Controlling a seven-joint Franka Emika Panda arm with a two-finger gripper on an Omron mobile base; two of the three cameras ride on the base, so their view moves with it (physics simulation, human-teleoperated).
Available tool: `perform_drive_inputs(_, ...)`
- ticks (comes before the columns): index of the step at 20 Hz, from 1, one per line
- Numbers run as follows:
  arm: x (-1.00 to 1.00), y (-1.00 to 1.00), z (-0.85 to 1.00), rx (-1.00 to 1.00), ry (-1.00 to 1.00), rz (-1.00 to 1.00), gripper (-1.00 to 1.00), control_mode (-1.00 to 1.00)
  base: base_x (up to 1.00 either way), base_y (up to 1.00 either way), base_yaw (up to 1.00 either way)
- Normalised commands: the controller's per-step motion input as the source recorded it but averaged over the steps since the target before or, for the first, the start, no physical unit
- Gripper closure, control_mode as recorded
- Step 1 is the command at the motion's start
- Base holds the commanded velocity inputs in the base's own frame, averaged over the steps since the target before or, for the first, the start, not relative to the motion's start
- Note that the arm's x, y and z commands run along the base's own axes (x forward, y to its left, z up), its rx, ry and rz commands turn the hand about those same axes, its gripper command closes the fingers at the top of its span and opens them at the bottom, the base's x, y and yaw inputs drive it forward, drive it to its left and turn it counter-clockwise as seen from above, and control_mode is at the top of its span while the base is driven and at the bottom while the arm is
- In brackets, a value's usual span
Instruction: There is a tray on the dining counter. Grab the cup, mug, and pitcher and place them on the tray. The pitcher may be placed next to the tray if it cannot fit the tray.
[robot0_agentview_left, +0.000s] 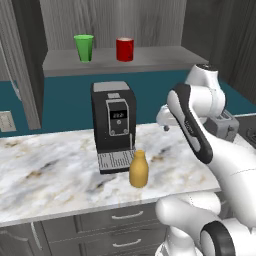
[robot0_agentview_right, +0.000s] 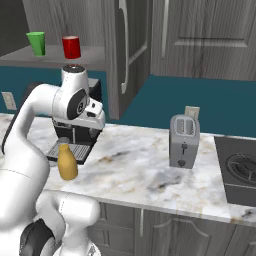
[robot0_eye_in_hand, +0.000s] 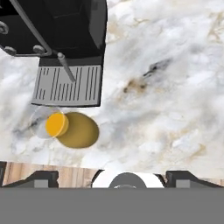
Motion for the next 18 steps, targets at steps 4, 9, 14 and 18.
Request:
perform_drive_inputs(4, -0.36, -0.17, -0.32, 0.17, -0.06, 0.13, -1.0, -1.0, 0.0, 0.0, 0.0)
perform_drive_inputs(9, -0.37, -0.17, -0.45, 0.05, -0.14, 0.19, -1.0, -1.0, 0.0, 0.0, 0.0)
perform_drive_inputs(14, -0.32, -0.18, -0.39, 0.05, -0.24, 0.25, -1.0, -1.0, 0.0, 0.0, 0.0)
perform_drive_inputs(18, -0.38, -0.54, -0.14, 0.07, -0.34, 0.25, -1.0, -1.0, 0.0, 0.0, 0.0)
